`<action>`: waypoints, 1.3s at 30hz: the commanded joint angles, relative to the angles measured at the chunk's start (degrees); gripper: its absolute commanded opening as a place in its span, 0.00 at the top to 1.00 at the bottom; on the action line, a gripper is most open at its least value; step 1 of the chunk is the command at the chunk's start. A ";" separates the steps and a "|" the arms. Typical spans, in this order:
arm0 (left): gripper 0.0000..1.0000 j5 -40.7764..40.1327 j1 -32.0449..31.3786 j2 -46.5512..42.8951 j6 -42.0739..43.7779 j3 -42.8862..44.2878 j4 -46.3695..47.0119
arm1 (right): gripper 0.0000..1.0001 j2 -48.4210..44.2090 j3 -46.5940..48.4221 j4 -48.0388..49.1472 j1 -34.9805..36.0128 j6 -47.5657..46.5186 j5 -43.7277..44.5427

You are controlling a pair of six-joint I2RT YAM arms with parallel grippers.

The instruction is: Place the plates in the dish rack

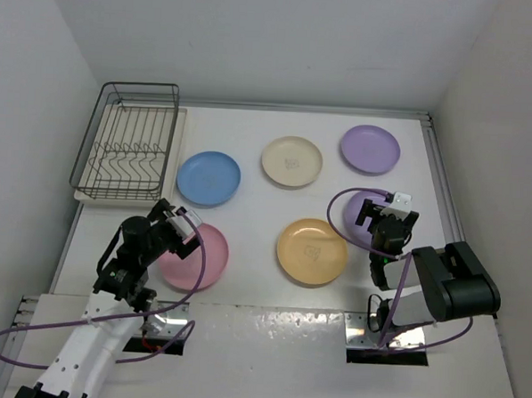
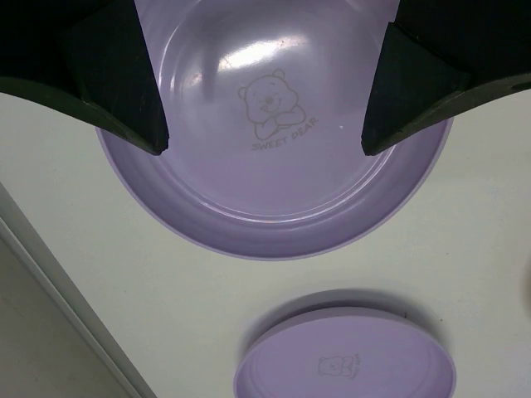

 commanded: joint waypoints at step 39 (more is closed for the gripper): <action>0.22 -3.01 3.73 55.39 7.67 35.40 -26.73 | 0.00 -42.48 17.72 -70.21 14.60 -14.14 -12.01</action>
